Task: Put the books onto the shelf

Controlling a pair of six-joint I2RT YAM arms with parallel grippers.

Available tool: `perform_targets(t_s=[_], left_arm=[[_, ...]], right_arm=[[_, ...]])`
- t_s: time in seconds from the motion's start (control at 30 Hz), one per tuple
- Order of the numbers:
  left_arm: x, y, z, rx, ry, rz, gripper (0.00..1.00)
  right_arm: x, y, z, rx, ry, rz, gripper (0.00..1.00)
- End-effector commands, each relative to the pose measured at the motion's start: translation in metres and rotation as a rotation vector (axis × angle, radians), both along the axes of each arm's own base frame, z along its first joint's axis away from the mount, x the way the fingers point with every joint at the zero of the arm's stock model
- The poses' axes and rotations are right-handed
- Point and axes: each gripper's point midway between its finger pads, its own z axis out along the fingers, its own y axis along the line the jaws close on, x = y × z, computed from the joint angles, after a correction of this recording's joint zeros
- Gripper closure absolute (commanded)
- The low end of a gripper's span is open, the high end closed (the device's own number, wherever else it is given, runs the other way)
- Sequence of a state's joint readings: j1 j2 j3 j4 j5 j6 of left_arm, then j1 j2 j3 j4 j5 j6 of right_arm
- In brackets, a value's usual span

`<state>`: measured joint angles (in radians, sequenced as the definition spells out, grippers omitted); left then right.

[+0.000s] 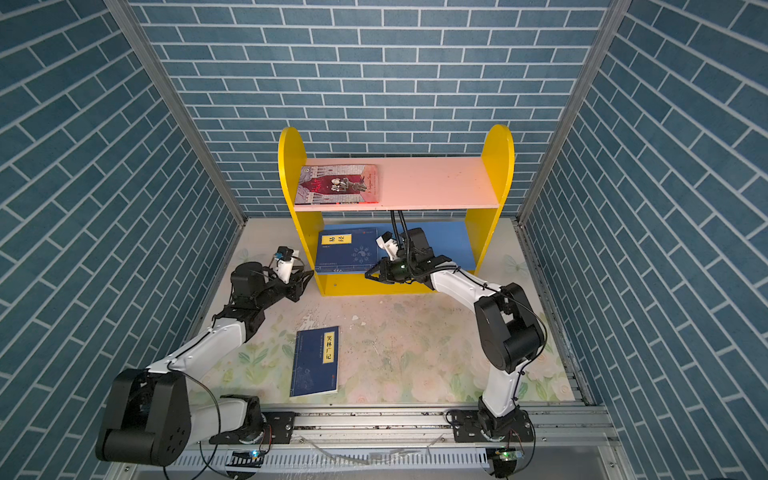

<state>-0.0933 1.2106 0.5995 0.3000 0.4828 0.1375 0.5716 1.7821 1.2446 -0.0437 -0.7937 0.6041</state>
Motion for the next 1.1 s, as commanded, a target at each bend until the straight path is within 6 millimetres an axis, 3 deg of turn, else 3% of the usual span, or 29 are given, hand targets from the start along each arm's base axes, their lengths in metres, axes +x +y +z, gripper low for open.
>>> perform_targets(t_s=[0.0, 0.27, 0.37, 0.47, 0.53, 0.77, 0.97, 1.07], left_arm=[[-0.014, 0.004, -0.002, 0.030, 0.048, -0.008, 0.59], [-0.061, 0.005, 0.011, -0.003, 0.301, -0.012, 0.53], [-0.081, 0.005, 0.023, -0.055, 0.375, 0.007, 0.47], [-0.097, 0.006, 0.029, -0.126, 0.443, 0.050, 0.34], [-0.107, 0.005, 0.023, -0.176, 0.520, 0.076, 0.27], [-0.118, 0.009, -0.017, -0.318, 0.760, 0.181, 0.24], [-0.109, 0.018, -0.051, -0.440, 0.916, 0.310, 0.22], [-0.115, 0.027, -0.069, -0.453, 0.949, 0.375, 0.20]], right_arm=[[-0.011, -0.002, 0.028, 0.054, -0.068, 0.020, 0.89], [-0.043, -0.026, 0.026, 0.052, -0.073, -0.005, 0.83], [-0.060, -0.037, 0.022, 0.036, -0.071, -0.019, 0.77], [-0.080, -0.047, 0.013, -0.003, -0.066, -0.024, 0.74], [-0.092, -0.050, 0.007, -0.018, -0.059, -0.028, 0.72], [-0.127, -0.032, -0.026, -0.109, -0.020, -0.033, 0.50], [-0.143, -0.003, -0.053, -0.152, 0.019, -0.028, 0.47], [-0.148, 0.012, -0.067, -0.182, 0.056, -0.020, 0.47]])
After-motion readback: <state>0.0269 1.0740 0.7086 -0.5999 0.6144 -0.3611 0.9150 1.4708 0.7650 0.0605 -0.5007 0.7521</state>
